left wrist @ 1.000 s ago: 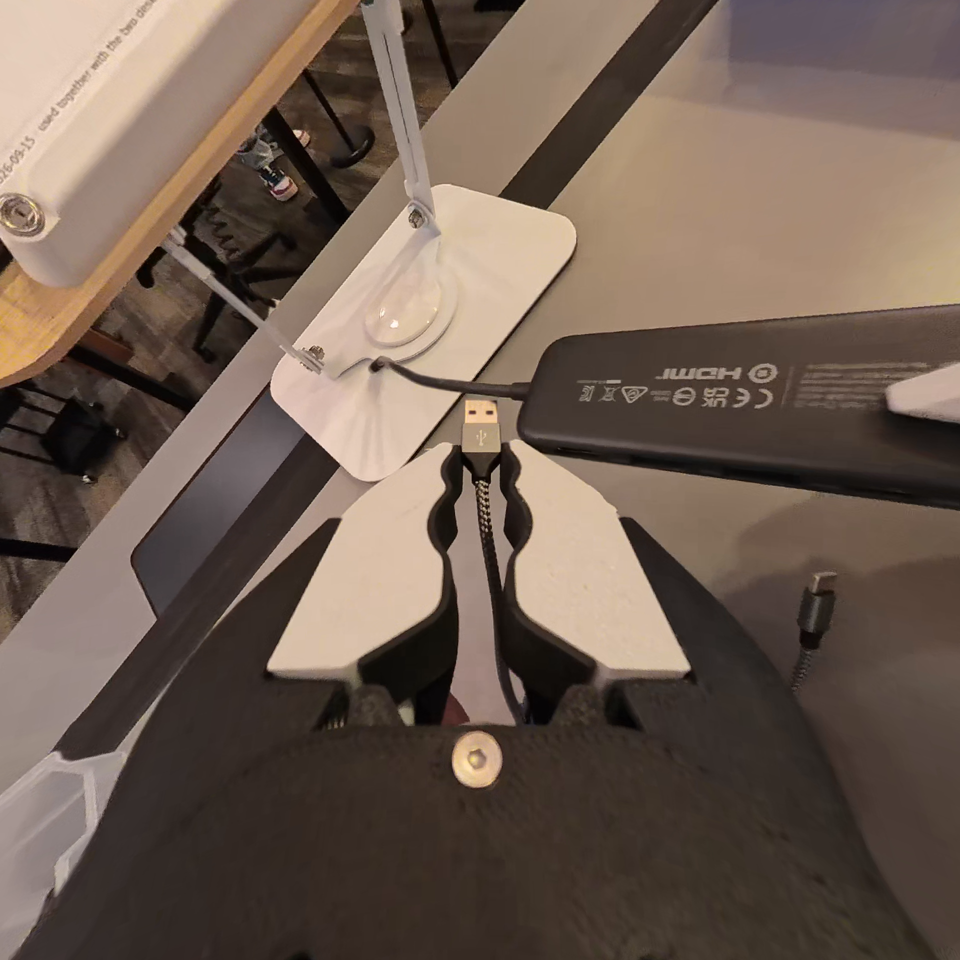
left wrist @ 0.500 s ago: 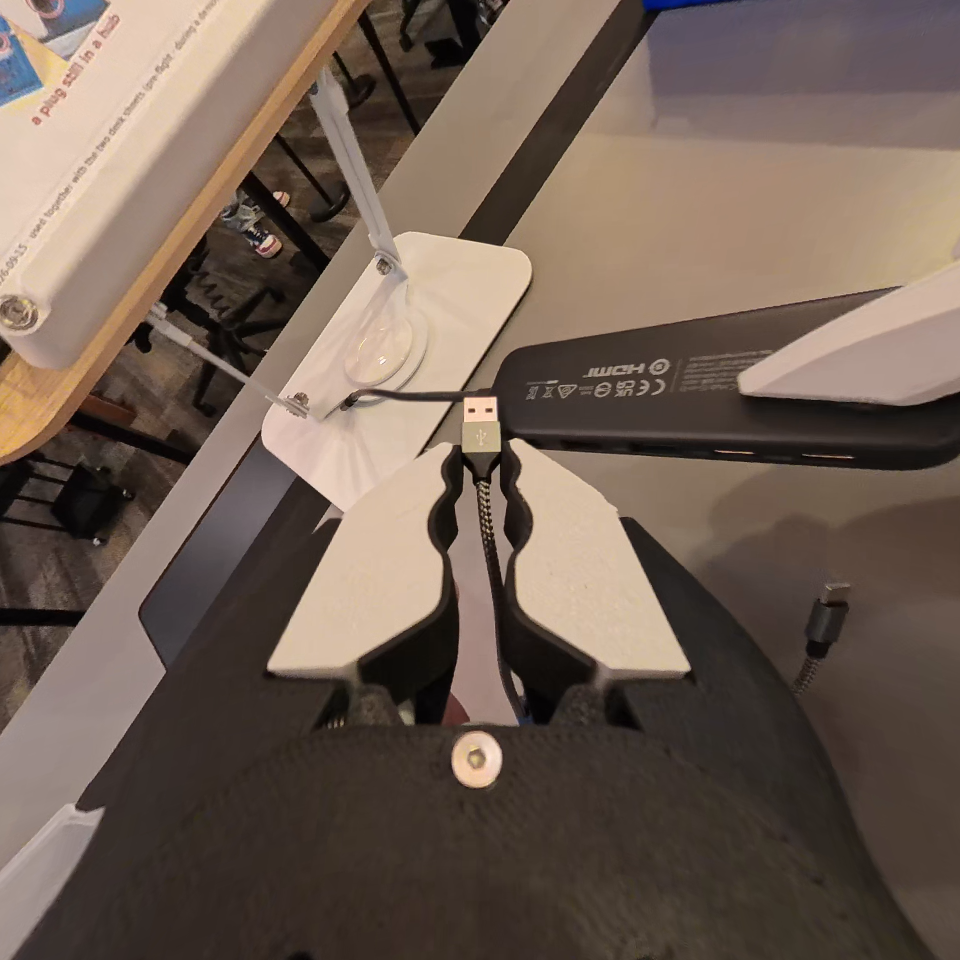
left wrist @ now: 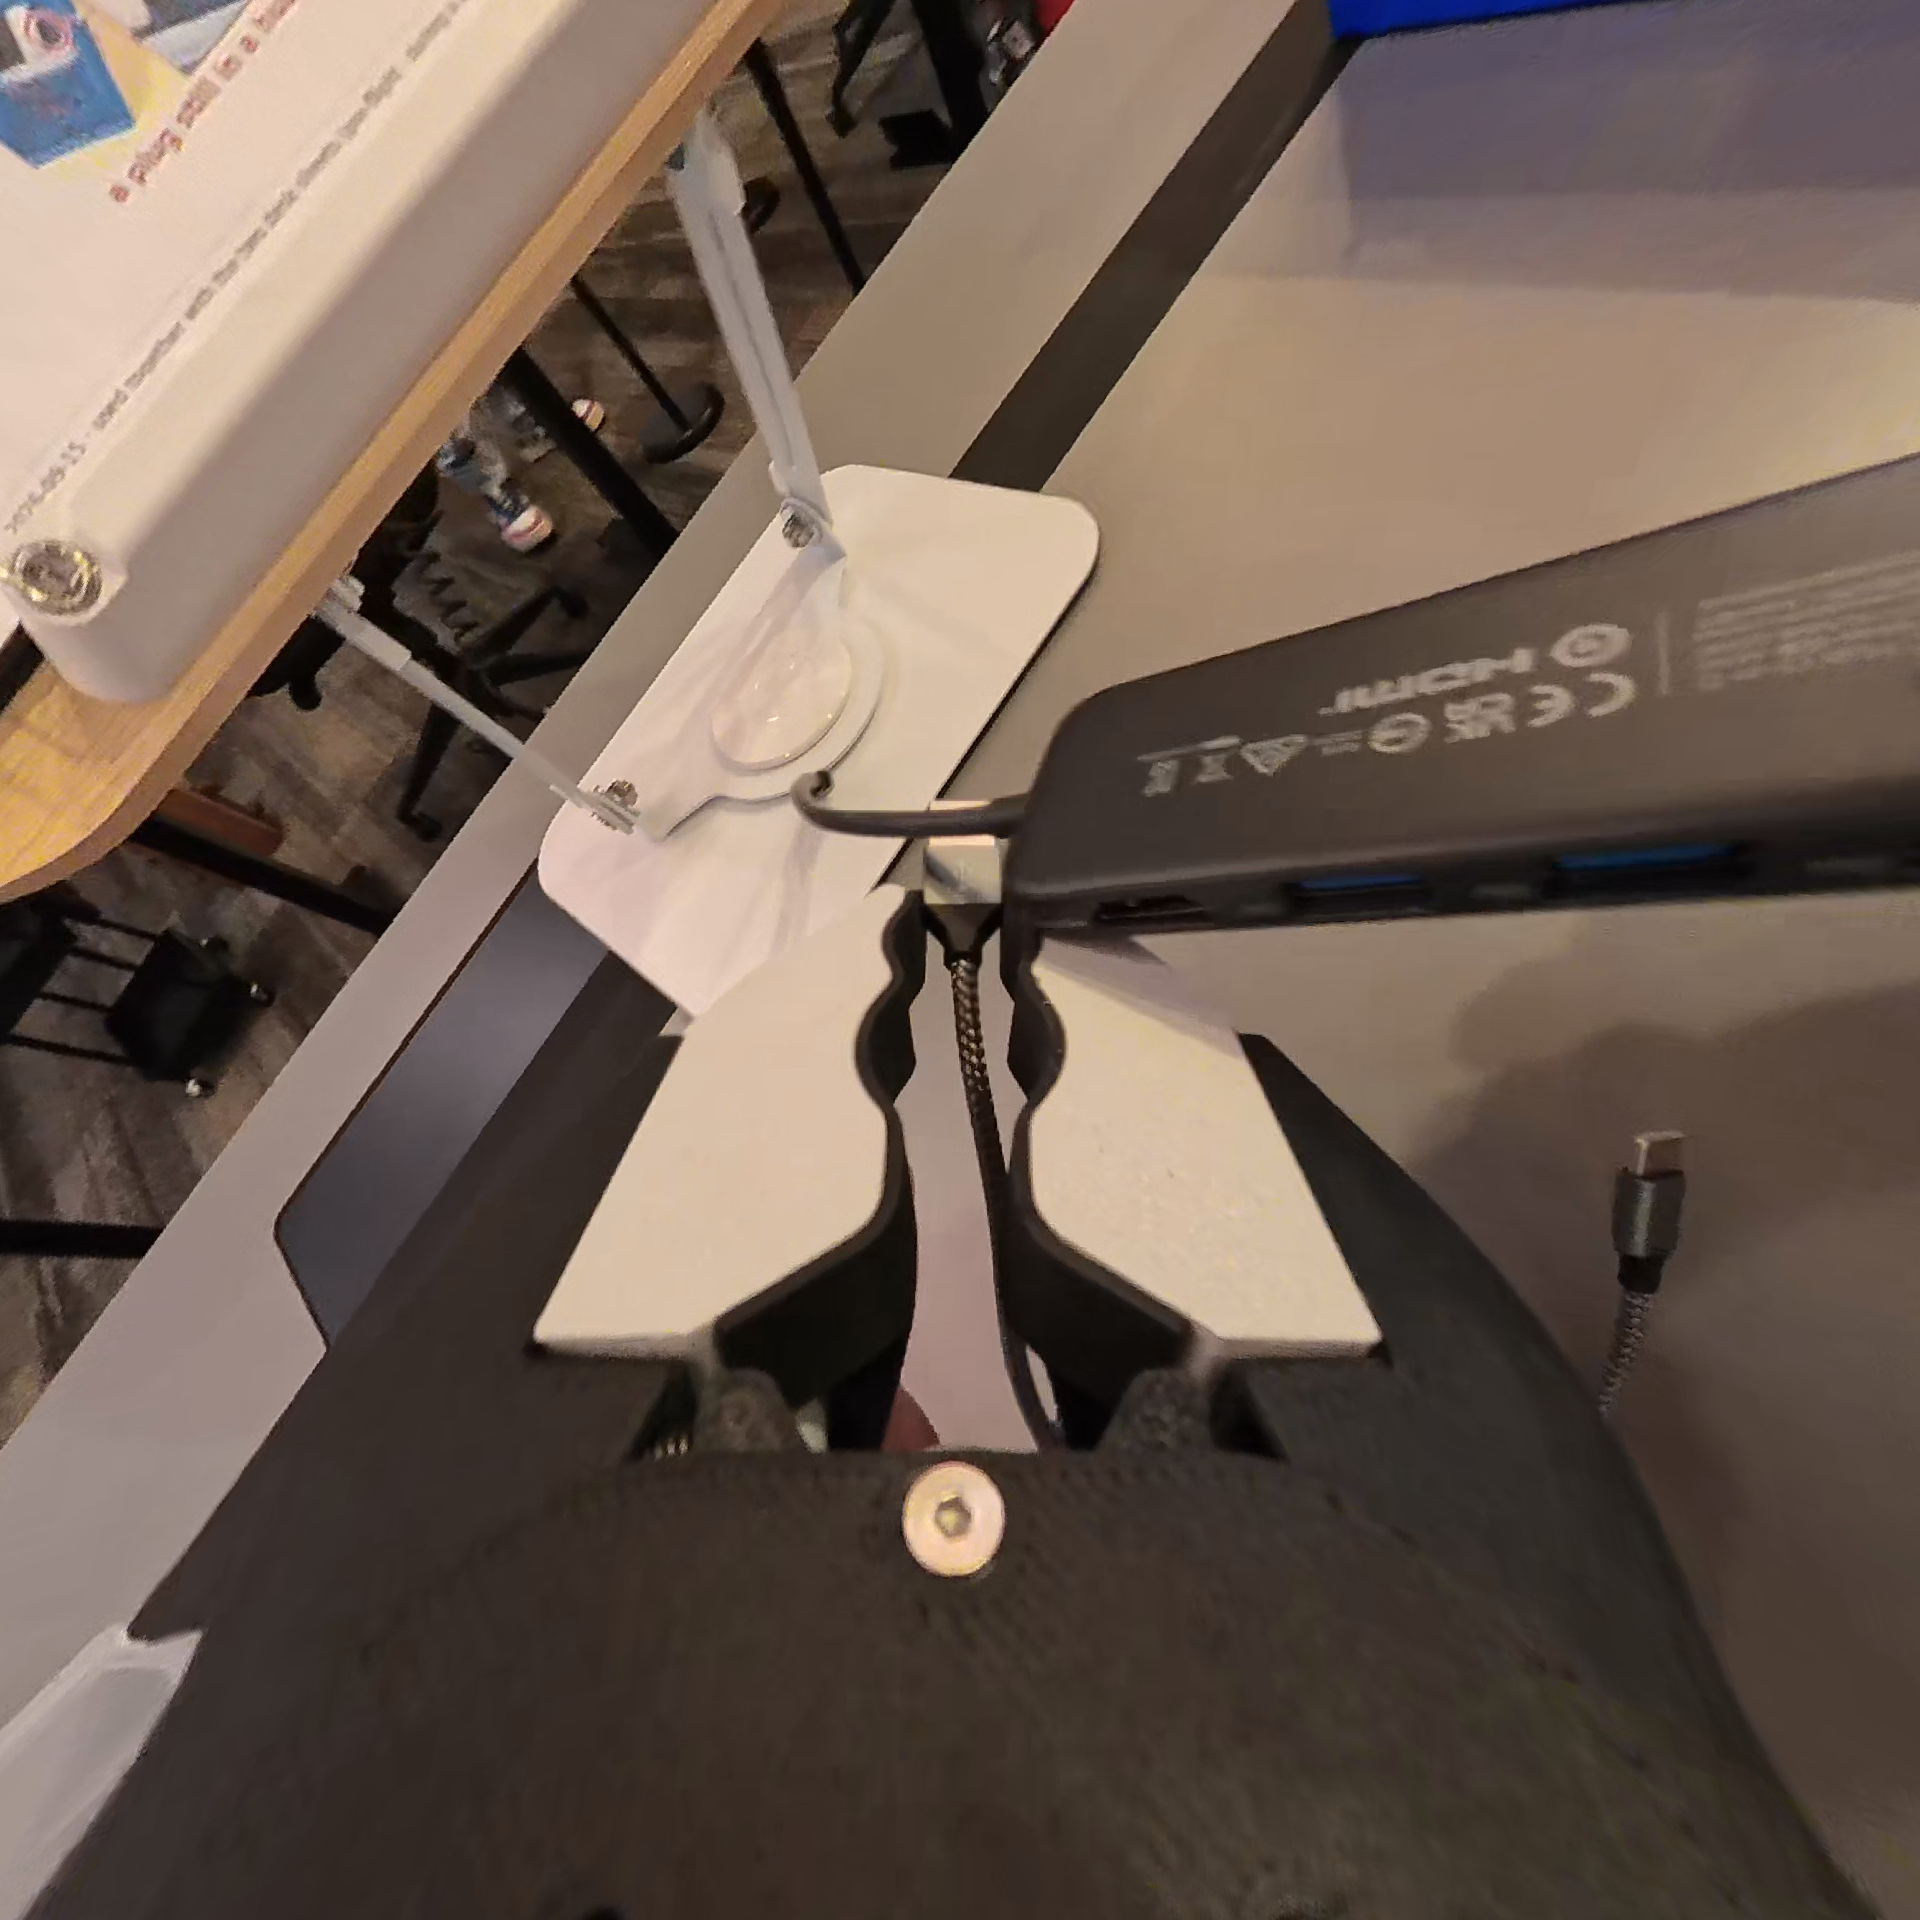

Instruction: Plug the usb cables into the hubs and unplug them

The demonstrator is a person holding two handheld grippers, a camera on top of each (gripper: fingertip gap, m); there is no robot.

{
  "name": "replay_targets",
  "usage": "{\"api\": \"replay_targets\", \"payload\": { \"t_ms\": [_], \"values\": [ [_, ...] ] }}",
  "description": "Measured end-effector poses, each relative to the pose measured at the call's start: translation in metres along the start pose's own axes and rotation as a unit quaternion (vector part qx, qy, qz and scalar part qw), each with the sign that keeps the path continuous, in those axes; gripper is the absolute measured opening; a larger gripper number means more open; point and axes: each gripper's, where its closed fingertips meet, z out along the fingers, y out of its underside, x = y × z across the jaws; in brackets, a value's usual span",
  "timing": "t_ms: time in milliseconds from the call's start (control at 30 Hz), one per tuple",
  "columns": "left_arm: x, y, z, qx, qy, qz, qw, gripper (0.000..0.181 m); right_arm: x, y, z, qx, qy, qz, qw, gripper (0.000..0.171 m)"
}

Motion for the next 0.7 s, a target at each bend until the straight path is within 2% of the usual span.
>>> {"api": "replay_targets", "payload": {
  "t_ms": [133, 433, 700],
  "values": [
    [0.008, -0.009, -0.002, 0.031, 0.018, 0.007, 0.999, 0.014, 0.003, 0.004, -0.002, 0.002, 0.006, -0.002, 1.0, 0.009],
    [0.004, -0.025, -0.009, 0.067, -0.028, 0.065, 0.995, 0.014, 0.012, 0.005, -0.004, 0.005, 0.028, -0.008, 1.0, 0.009],
    [0.01, -0.043, -0.018, 0.089, -0.052, 0.111, 0.988, 0.014, 0.024, 0.014, -0.001, -0.038, 0.073, -0.029, 0.996, 0.01]
  ]
}}
